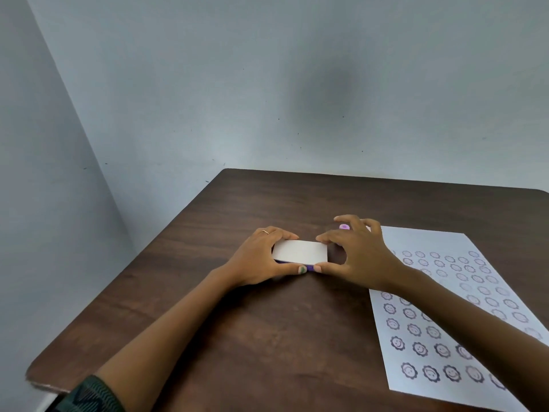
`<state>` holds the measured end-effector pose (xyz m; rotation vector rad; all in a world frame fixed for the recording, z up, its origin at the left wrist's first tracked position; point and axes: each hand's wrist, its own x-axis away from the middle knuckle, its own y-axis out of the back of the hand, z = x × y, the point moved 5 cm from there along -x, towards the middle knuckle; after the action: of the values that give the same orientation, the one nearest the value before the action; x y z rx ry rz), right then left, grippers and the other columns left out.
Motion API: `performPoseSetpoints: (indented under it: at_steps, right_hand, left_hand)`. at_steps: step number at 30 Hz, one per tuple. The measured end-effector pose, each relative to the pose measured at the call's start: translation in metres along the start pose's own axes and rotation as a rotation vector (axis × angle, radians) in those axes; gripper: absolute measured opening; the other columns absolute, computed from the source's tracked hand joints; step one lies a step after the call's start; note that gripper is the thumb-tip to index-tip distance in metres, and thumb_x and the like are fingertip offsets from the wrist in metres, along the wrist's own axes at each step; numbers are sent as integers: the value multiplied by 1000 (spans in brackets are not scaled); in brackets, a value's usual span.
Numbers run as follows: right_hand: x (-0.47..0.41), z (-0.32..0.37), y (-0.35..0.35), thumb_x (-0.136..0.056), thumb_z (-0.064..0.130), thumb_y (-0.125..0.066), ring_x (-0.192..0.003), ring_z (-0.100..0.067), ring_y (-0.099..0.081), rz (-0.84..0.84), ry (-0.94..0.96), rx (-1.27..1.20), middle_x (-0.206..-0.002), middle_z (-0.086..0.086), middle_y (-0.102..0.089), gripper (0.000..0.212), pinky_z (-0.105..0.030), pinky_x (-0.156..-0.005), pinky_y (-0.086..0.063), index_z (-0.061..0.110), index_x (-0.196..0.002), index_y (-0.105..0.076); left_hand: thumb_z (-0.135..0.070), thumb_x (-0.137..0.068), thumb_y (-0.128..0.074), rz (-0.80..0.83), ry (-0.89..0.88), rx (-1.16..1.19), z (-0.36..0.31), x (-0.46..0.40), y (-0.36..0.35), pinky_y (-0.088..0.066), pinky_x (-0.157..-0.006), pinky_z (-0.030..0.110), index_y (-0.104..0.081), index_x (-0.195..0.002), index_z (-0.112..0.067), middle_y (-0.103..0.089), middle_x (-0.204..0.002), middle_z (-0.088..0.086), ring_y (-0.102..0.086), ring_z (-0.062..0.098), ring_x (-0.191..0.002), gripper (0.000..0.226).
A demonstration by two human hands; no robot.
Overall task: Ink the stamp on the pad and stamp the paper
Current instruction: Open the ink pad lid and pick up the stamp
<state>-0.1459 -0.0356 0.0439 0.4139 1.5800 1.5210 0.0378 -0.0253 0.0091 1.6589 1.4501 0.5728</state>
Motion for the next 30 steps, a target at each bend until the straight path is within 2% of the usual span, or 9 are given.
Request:
performPoseSetpoints:
  at_steps: [5,11,15,17,20,22,25,30]
  right_hand:
    - [22,12,1,-72,65,-55,-132,-12,-26,10,-13,-51,-135,3,-49,58,-36,-103,-17,33,-120,-53]
    - [43,24,4,-72,61,-59,-127,-10,-33,-32,36,-109,-129,5,-55,56,-29,-94,-18,33,-120,-54]
    - [45,24,6,-72,67,-52,-125,-7,-34,-6,54,-134,-129,8,-54,59,-27,-94,-18,35,-122,-51]
    - [40,20,13,-74,66,-49,-118,-5,-38,-50,27,-208,-122,11,-57,54,-28,-92,-21,34,-118,-53]
    - [24,2,24,-82,44,-59,-109,-13,-48,-222,-74,-281,-114,3,-62,33,-29,-87,-29,24,-109,-60]
    - [12,-13,22,-83,29,-62,-106,-20,-51,-256,-162,-306,-114,-5,-62,28,-28,-86,-34,15,-107,-62]
    - [1,-29,14,-84,21,-62,-101,-21,-55,-233,-243,-366,-115,-11,-62,28,-25,-82,-38,8,-109,-62]
    - [-1,-30,9,-83,15,-62,-82,-13,-56,-247,-243,-370,-101,-14,-70,21,-21,-74,-41,5,-101,-65]
  left_hand:
    - [-60,-70,-70,26,-30,-10,-6,23,4,-32,-96,24,-51,-124,-36,-49,-130,-17,-35,2,-119,63]
    - [-66,-63,-68,72,-50,-29,-9,43,6,-31,-95,22,-50,-120,-39,-46,-133,-19,-35,0,-120,65]
    - [-66,-64,-68,62,-51,-37,-9,46,6,-30,-97,23,-51,-120,-39,-46,-134,-20,-35,-1,-121,65]
    - [-66,-65,-68,61,-47,-38,-9,46,6,-30,-97,24,-51,-120,-39,-46,-134,-20,-36,0,-120,63]
    - [-66,-64,-67,54,-42,-29,-9,46,6,-29,-94,23,-51,-118,-40,-47,-132,-22,-36,-2,-117,62]
    - [-67,-64,-66,51,-40,-26,-10,47,6,-29,-93,22,-51,-119,-41,-47,-132,-22,-36,-3,-116,62]
    - [-67,-64,-65,46,-39,-26,-10,47,7,-29,-92,22,-51,-119,-41,-48,-131,-21,-37,-2,-115,62]
    - [-67,-64,-65,46,-37,-23,-10,46,6,-28,-93,21,-51,-119,-40,-47,-130,-23,-36,-3,-116,63]
